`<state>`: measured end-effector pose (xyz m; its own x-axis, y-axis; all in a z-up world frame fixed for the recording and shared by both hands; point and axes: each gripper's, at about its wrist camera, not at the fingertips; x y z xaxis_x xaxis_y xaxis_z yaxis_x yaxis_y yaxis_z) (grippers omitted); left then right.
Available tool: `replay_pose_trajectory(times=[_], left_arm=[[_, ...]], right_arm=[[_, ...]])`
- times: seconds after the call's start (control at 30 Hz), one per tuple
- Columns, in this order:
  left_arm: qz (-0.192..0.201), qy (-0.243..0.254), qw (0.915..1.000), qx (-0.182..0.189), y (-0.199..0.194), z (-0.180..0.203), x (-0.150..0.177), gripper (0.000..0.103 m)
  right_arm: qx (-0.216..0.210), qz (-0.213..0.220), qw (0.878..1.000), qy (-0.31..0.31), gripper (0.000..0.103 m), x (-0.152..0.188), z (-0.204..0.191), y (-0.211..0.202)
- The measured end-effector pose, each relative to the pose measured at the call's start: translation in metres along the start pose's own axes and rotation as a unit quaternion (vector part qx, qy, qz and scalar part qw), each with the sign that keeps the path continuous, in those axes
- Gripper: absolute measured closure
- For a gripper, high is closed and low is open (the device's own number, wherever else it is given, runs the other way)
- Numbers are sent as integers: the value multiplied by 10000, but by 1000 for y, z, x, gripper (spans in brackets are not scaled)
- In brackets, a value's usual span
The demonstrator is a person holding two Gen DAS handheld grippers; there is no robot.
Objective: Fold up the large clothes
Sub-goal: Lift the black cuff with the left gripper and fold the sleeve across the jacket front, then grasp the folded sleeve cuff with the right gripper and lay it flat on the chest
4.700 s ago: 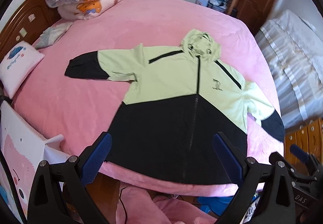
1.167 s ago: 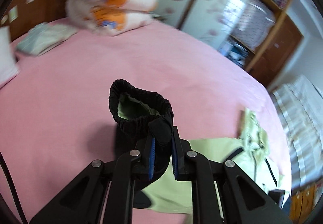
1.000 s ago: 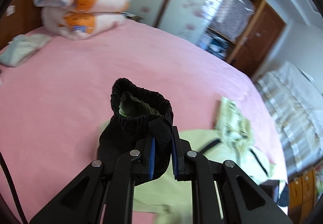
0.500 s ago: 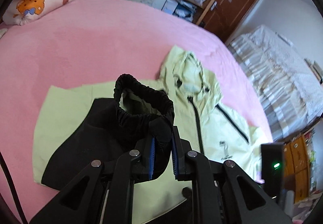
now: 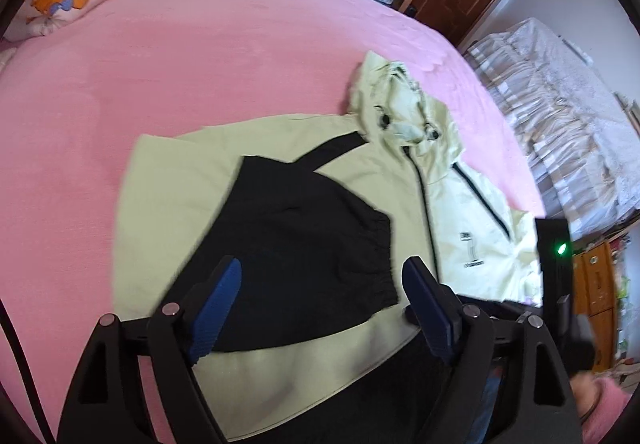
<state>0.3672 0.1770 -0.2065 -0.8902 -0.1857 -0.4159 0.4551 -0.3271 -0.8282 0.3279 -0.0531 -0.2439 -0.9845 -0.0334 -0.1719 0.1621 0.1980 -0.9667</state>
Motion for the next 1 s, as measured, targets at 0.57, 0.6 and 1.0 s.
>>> replay_pose_trajectory(times=[0.57, 0.6, 1.0], left_arm=[[-785, -597, 9925, -723, 10, -108, 51, 22], [-875, -593, 9917, -729, 15, -109, 54, 22], [-1190, -1139, 9849, -531, 56, -125, 66, 22]], right_arm=[[-988, -759, 9851, 1185, 53, -13, -20, 51], [-966, -735, 9844, 1271, 56, -15, -20, 52], [-901, -372, 9846, 1450, 95, -43, -33, 57]])
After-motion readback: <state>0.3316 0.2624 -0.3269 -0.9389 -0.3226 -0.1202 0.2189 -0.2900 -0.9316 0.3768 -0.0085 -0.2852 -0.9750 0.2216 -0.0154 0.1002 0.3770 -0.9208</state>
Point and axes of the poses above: each gripper's, at about its wrist camera, not at the fingertips, and y roughly the way its jaws point, z to its right, x to its underside, and after that the axes turned 5 degrees about -y, right-handed
